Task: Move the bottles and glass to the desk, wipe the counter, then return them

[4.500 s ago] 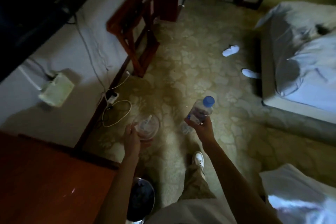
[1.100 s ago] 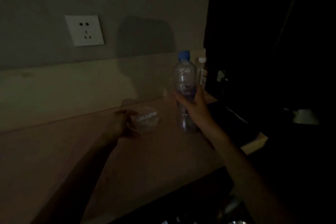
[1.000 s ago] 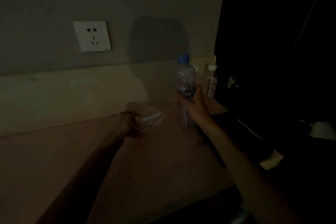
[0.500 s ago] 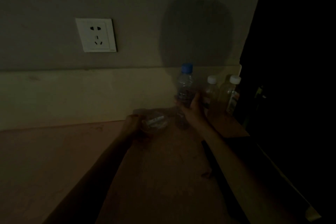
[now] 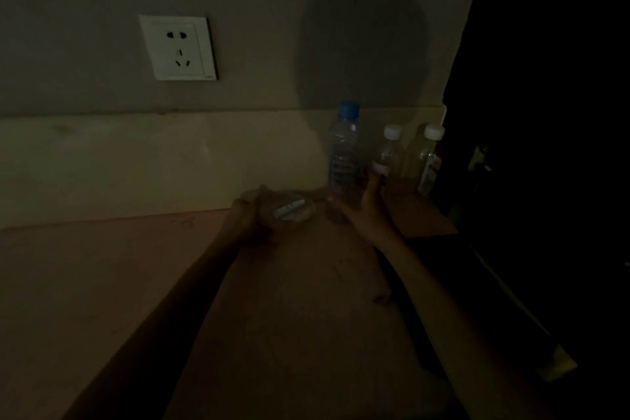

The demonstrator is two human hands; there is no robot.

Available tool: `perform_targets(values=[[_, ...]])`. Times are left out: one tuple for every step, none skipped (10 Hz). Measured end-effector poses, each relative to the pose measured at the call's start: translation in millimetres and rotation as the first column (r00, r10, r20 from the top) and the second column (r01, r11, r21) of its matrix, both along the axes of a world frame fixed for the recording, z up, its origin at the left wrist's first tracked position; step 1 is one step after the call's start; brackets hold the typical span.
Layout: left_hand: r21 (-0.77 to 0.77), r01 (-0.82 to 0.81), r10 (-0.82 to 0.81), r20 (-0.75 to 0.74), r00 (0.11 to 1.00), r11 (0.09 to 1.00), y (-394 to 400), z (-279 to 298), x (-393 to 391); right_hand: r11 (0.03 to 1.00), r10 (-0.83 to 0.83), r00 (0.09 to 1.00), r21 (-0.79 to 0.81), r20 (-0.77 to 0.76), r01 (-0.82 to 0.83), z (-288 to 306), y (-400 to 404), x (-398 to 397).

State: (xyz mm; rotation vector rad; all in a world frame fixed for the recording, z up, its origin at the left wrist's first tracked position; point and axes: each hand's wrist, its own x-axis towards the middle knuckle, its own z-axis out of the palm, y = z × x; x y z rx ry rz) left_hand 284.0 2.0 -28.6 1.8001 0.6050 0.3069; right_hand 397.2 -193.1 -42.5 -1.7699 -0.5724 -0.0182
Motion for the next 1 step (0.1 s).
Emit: perform_targets(values=[[-0.094,-0.090,0.089,-0.017,0.996,0.991,2.8,-4.0,-16.7,0.996,-0.068,0.997,0.051,-0.039,0.070,-6.0,-16.3,-14.5]])
